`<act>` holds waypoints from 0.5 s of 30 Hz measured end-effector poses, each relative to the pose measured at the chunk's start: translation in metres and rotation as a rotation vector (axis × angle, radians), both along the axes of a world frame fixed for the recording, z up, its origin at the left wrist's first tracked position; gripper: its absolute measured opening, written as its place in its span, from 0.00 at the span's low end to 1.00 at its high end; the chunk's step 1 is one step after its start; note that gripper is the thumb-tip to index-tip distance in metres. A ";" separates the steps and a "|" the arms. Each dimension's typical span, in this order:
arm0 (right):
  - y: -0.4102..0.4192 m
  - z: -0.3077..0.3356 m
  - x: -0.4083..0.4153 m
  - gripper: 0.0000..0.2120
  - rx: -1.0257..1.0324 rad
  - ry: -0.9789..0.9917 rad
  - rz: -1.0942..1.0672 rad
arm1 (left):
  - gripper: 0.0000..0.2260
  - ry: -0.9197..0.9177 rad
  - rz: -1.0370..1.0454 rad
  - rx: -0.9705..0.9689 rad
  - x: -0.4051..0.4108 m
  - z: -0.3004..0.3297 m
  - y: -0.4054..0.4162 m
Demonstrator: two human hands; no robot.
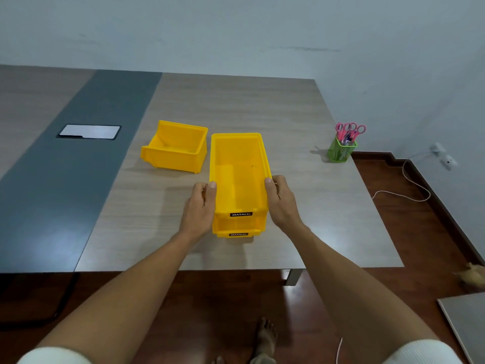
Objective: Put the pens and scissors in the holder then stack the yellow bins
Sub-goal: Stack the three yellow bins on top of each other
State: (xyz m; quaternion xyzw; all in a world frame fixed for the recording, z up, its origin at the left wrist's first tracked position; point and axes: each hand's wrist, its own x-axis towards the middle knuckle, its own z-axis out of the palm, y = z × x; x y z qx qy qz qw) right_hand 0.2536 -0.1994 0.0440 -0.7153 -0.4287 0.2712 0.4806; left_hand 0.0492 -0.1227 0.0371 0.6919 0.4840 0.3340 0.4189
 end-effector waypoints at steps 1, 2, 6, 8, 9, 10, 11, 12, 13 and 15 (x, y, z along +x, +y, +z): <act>-0.003 -0.004 0.002 0.14 -0.016 0.026 0.045 | 0.18 -0.019 -0.027 -0.041 -0.003 -0.006 0.000; -0.006 -0.009 0.004 0.12 -0.044 0.054 0.094 | 0.17 -0.050 -0.070 -0.106 -0.006 -0.010 -0.001; -0.017 -0.032 0.005 0.22 -0.191 0.131 0.226 | 0.20 -0.005 -0.235 -0.267 -0.015 -0.031 -0.006; -0.018 -0.036 0.004 0.24 -0.208 0.133 0.237 | 0.16 0.001 -0.240 -0.272 -0.013 -0.035 -0.010; -0.017 -0.036 0.003 0.24 -0.211 0.118 0.246 | 0.16 -0.007 -0.233 -0.269 -0.013 -0.036 -0.011; -0.017 -0.034 0.003 0.24 -0.217 0.095 0.257 | 0.17 -0.008 -0.227 -0.260 -0.013 -0.036 -0.011; -0.016 -0.032 0.002 0.24 -0.220 0.070 0.265 | 0.18 -0.001 -0.225 -0.250 -0.012 -0.037 -0.009; -0.016 -0.030 0.002 0.23 -0.213 0.054 0.269 | 0.19 0.007 -0.222 -0.241 -0.012 -0.036 -0.008; -0.015 -0.029 0.002 0.21 -0.196 0.050 0.268 | 0.19 0.013 -0.214 -0.238 -0.011 -0.037 -0.005; -0.011 -0.027 0.001 0.16 -0.175 0.054 0.264 | 0.21 0.023 -0.197 -0.242 -0.010 -0.035 0.000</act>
